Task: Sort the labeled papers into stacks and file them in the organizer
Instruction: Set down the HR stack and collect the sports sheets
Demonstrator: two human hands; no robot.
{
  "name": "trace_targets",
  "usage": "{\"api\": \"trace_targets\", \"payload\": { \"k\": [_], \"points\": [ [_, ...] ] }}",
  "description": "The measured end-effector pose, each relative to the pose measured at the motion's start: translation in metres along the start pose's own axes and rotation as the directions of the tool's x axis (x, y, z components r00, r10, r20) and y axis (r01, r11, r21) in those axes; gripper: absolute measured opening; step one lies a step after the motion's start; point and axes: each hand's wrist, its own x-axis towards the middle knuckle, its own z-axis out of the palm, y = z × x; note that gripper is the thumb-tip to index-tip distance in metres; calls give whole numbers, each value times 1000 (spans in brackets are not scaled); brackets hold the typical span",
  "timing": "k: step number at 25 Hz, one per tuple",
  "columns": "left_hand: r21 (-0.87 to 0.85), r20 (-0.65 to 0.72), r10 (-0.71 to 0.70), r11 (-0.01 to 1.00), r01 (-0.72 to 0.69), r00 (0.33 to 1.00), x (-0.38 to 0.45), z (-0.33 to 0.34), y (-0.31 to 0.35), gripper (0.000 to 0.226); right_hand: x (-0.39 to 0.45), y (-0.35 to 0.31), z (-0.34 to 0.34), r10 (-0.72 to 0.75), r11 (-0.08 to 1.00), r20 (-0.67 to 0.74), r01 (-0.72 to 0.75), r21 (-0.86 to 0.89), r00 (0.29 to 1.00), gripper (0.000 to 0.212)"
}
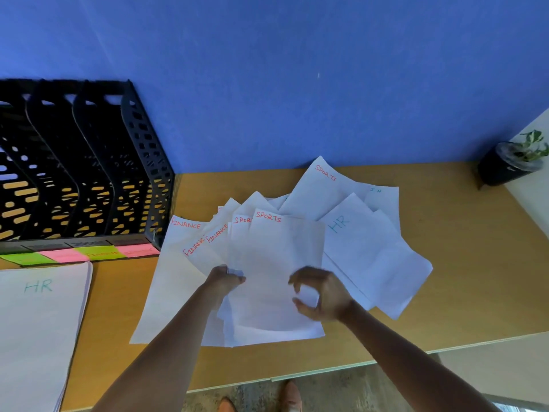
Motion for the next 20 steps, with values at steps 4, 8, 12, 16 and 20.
{"api": "trace_targets", "payload": {
  "k": [4,8,12,16,20],
  "points": [
    [32,-17,9,999,-9,1000,2,0,2,22,73,35,-22,278,946,-286,-313,-82,917,12],
    [87,-22,26,996,-24,999,5,-2,0,20,133,77,-28,489,820,-97,-494,-288,867,24],
    [105,-34,30,994,-26,999,4,-1,1,17,166,102,-20,535,742,103,-408,-533,838,47],
    [129,-51,35,991,-28,998,7,-1,-4,25,183,116,-15,453,729,240,-201,-654,859,50],
    [150,-66,49,988,-38,997,9,0,-6,26,203,125,-26,321,716,278,-39,-697,905,32]
  ]
}}
